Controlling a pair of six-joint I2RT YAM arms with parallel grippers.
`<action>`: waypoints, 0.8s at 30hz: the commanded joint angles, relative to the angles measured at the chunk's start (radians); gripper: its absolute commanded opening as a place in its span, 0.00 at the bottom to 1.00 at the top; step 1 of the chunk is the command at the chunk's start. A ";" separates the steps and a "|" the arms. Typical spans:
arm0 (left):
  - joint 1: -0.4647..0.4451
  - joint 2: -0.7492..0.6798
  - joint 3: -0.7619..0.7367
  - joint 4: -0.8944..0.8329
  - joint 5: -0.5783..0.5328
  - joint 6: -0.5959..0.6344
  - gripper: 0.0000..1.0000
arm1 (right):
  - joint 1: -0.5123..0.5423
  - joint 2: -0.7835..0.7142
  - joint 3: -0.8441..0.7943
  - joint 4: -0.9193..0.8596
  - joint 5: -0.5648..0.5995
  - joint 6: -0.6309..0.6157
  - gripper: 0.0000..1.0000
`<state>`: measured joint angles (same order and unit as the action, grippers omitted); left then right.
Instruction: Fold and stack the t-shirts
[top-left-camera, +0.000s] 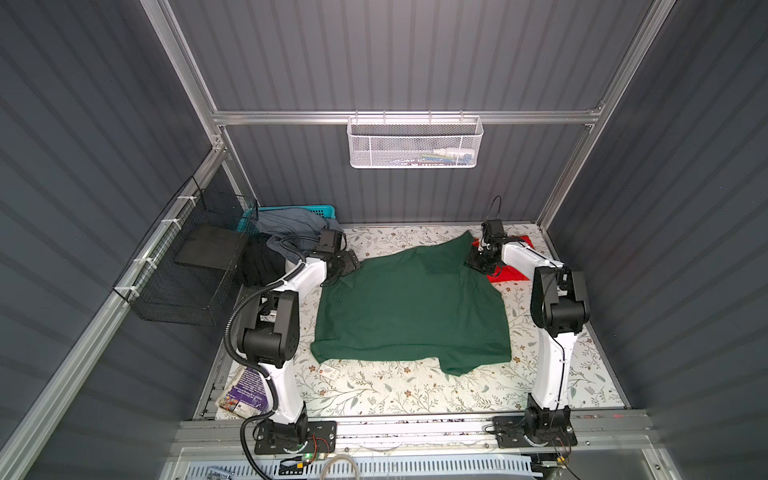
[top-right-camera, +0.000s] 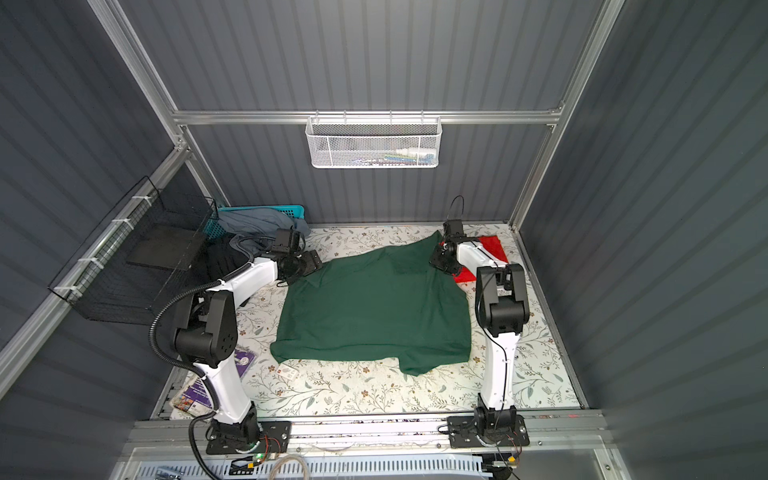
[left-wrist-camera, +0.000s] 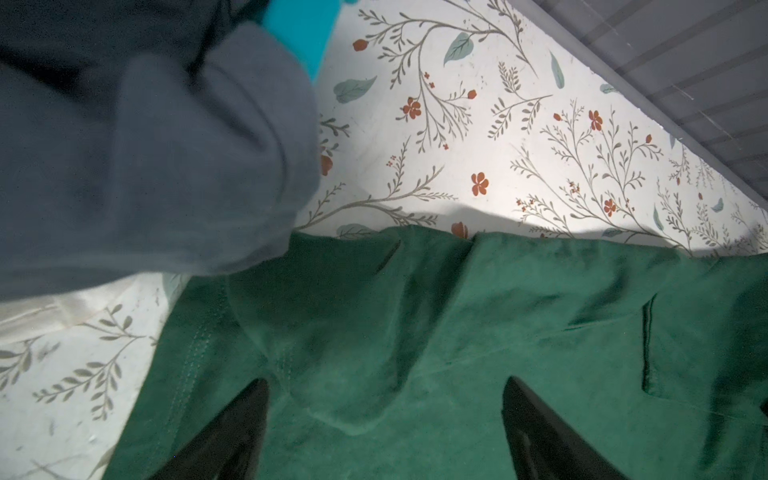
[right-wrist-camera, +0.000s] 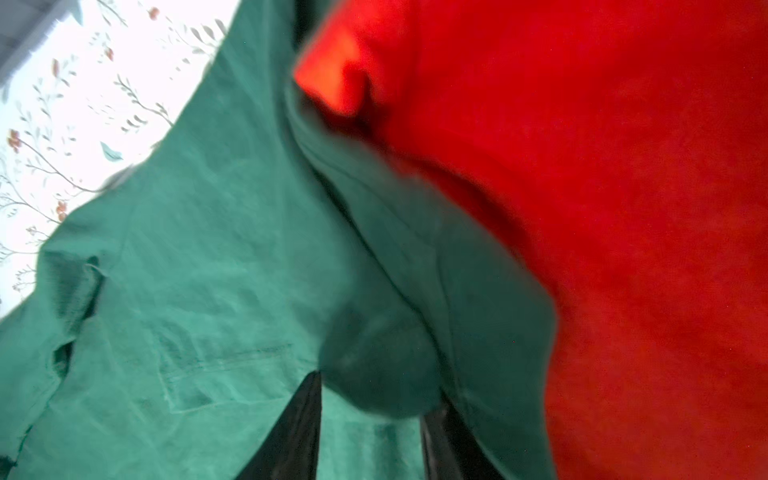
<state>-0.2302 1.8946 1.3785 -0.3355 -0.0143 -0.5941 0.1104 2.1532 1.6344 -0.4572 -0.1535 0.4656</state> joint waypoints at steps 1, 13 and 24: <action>-0.008 -0.036 -0.012 -0.015 0.002 0.012 0.88 | 0.005 -0.006 0.031 0.010 0.019 -0.004 0.38; -0.008 -0.035 -0.009 -0.017 0.000 0.017 0.88 | 0.005 0.022 0.065 0.034 0.029 -0.012 0.09; -0.008 -0.027 -0.001 -0.014 0.008 0.022 0.89 | 0.005 0.012 0.083 0.032 0.017 -0.020 0.00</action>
<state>-0.2302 1.8946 1.3785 -0.3355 -0.0143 -0.5938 0.1112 2.1536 1.6882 -0.4179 -0.1314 0.4553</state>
